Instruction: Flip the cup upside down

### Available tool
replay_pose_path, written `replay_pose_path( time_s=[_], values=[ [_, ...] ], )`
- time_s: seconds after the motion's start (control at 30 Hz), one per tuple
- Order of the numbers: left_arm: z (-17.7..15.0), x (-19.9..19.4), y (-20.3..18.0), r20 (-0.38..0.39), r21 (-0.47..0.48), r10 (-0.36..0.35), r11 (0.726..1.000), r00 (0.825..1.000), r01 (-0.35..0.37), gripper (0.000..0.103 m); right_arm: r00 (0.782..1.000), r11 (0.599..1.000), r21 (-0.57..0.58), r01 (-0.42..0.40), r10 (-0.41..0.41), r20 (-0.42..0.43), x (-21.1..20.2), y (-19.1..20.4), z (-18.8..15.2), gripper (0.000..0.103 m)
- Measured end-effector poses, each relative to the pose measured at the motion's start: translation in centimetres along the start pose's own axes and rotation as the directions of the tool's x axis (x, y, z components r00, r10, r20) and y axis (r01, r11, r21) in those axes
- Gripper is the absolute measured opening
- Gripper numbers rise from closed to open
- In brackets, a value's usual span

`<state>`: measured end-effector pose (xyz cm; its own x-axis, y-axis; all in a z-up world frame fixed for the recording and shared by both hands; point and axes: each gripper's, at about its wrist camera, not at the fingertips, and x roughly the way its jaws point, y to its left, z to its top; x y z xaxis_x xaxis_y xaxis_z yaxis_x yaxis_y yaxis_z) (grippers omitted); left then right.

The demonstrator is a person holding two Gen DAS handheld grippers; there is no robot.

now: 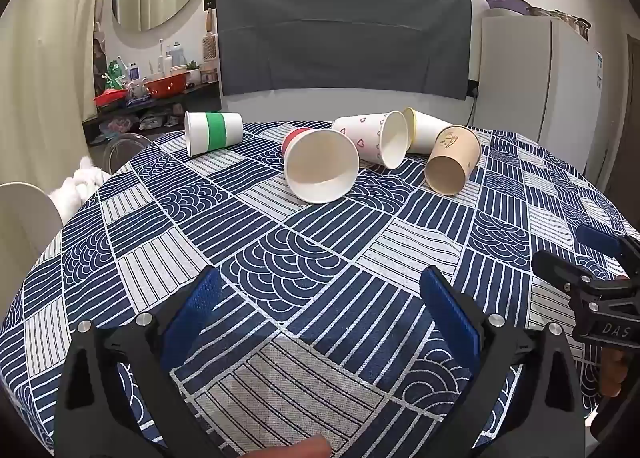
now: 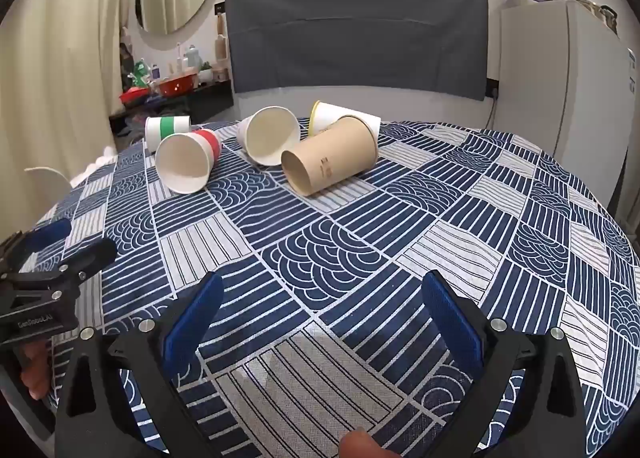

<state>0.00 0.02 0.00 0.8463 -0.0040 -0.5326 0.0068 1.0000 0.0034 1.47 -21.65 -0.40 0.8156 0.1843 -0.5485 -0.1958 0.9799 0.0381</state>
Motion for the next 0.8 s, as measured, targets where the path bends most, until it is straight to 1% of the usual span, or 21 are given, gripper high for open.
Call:
replay_pose_path(
  time_s=[0.37, 0.8],
  values=[
    [0.00, -0.01, 0.00, 0.000, 0.002, 0.002, 1.000, 1.000, -0.002, 0.097, 1.000, 1.000, -0.014, 0.005, -0.005, -0.009, 0.65, 0.35, -0.15, 0.095],
    [0.00, 0.00, -0.01, 0.000, 0.003, 0.003, 1.000, 1.000, -0.003, 0.097, 1.000, 1.000, -0.016, 0.002, -0.002, -0.026, 0.51, 0.26, -0.05, 0.095]
  ],
)
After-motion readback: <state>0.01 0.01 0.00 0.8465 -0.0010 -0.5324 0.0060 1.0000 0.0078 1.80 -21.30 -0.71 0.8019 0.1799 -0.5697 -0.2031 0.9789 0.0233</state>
